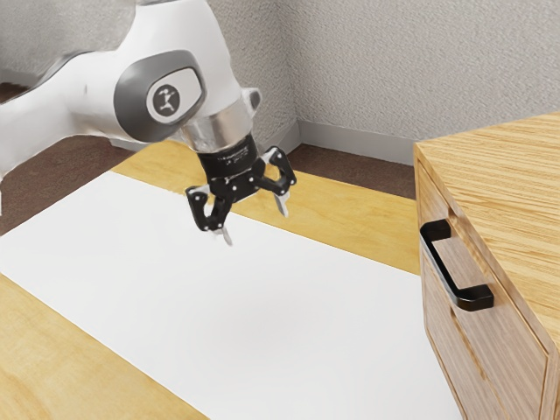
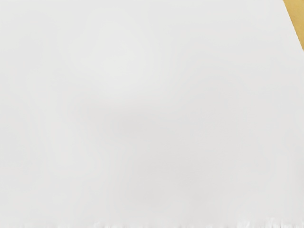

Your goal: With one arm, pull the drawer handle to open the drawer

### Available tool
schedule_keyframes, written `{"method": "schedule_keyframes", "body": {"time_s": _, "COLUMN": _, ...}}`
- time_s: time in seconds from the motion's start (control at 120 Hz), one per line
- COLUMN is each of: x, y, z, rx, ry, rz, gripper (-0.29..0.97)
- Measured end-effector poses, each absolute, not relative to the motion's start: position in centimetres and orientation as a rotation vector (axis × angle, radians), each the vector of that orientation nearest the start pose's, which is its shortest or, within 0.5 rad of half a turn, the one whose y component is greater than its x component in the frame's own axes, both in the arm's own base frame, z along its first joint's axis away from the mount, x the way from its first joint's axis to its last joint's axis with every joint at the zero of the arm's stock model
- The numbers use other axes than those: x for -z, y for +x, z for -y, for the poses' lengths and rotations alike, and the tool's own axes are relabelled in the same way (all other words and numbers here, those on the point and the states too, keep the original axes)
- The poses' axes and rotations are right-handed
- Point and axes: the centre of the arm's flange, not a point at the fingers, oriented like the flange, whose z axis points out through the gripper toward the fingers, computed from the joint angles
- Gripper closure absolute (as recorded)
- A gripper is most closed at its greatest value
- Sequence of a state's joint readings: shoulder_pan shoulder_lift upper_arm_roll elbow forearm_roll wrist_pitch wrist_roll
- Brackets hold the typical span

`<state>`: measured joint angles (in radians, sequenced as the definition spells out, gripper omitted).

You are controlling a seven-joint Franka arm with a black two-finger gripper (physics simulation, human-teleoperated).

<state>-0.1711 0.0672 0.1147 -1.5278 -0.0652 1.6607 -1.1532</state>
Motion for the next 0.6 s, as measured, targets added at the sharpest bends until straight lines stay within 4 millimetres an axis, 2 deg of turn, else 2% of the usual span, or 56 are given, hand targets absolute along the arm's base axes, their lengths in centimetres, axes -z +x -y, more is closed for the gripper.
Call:
{"method": "schedule_keyframes", "body": {"time_s": 0.042, "x": -61.8, "y": 57.2, "z": 12.2, "rx": 0.044, "ry": -2.863, "rz": 1.507, "gripper": 0.0}}
{"method": "schedule_keyframes", "body": {"time_s": 0.083, "x": -62.7, "y": 55.0, "z": 17.9, "rx": 0.067, "ry": -2.952, "rz": 1.372, "gripper": 0.0}}
{"method": "schedule_keyframes", "body": {"time_s": 0.142, "x": -63.8, "y": 51.7, "z": 23.0, "rx": 0.086, "ry": -3.04, "rz": 1.237, "gripper": 0.0}}
{"method": "schedule_keyframes", "body": {"time_s": 0.2, "x": -63.9, "y": 49.4, "z": 25.2, "rx": 0.088, "ry": -3.085, "rz": 1.171, "gripper": 0.01}}
{"method": "schedule_keyframes", "body": {"time_s": 0.233, "x": -63.9, "y": 49.6, "z": 24.3, "rx": 0.091, "ry": -3.078, "rz": 1.203, "gripper": 0.0}}
{"method": "schedule_keyframes", "body": {"time_s": 0.258, "x": -63.9, "y": 50.4, "z": 21.9, "rx": 0.101, "ry": -3.052, "rz": 1.277, "gripper": 0.0}}
{"method": "schedule_keyframes", "body": {"time_s": 0.283, "x": -64.1, "y": 51.6, "z": 18.2, "rx": 0.116, "ry": -3.008, "rz": 1.389, "gripper": 0.0}}
{"method": "schedule_keyframes", "body": {"time_s": 0.342, "x": -64.6, "y": 53.5, "z": 8.0, "rx": 0.16, "ry": -2.863, "rz": 1.678, "gripper": 0.0}}
{"method": "schedule_keyframes", "body": {"time_s": 0.367, "x": -64.7, "y": 53.7, "z": 5.0, "rx": 0.175, "ry": -2.817, "rz": 1.759, "gripper": 0.0}}
{"method": "schedule_keyframes", "body": {"time_s": 0.383, "x": -64.9, "y": 53.6, "z": 3.9, "rx": 0.184, "ry": -2.8, "rz": 1.791, "gripper": 0.0}}
{"method": "schedule_keyframes", "body": {"time_s": 0.417, "x": -65.0, "y": 53.3, "z": 3.3, "rx": 0.192, "ry": -2.792, "rz": 1.811, "gripper": 0.0}}
{"method": "schedule_keyframes", "body": {"time_s": 0.517, "x": -65.4, "y": 52.9, "z": 4.8, "rx": 0.213, "ry": -2.822, "rz": 1.788, "gripper": 0.0}}
{"method": "schedule_keyframes", "body": {"time_s": 0.6, "x": -66.1, "y": 52.8, "z": 4.6, "rx": 0.241, "ry": -2.821, "rz": 1.801, "gripper": 0.0}}
